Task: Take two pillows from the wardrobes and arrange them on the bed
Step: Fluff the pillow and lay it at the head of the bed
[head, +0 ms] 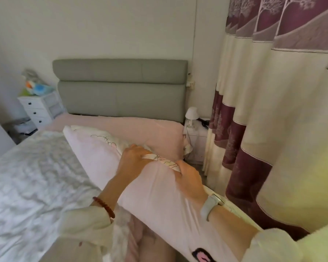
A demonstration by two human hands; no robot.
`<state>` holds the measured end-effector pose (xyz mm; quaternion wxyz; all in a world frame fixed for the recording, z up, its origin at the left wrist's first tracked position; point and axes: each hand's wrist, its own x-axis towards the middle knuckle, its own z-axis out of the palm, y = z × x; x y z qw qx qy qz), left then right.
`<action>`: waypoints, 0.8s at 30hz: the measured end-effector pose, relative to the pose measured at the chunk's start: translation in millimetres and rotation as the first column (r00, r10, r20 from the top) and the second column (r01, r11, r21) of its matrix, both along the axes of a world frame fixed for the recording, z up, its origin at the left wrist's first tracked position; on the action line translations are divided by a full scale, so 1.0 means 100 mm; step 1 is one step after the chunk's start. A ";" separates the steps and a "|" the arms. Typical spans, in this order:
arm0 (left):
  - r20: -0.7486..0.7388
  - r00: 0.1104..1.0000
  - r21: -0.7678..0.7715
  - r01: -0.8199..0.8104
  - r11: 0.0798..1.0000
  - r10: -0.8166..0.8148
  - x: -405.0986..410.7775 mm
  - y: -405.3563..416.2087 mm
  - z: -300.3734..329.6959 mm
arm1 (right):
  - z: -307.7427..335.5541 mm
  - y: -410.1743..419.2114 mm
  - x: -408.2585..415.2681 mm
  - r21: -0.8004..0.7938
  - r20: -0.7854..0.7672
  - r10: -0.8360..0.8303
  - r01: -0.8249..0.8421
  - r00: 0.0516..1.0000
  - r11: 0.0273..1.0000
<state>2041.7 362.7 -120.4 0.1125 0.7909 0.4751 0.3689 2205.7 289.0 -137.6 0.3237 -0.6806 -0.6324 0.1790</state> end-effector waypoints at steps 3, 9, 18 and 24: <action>-0.020 0.998 0.012 -0.060 0.998 0.061 0.19 0.62 0.00 | 0.00 0.72 0.25 0.030 -0.001 0.071 -0.070 0.998 0.997; -0.053 0.985 -0.010 -0.167 0.986 0.167 0.53 1.68 -0.04 | -0.04 1.97 0.62 0.000 -0.154 0.145 -0.147 0.977 0.989; -0.074 0.981 -0.053 -0.185 0.981 0.181 0.85 3.14 -0.10 | -0.14 3.54 1.03 0.008 -0.208 0.212 -0.215 0.955 0.977; -0.165 0.956 -0.051 -0.256 0.965 0.244 1.11 4.69 -0.39 | -0.35 5.11 1.25 -0.006 -0.203 0.211 -0.217 0.956 0.976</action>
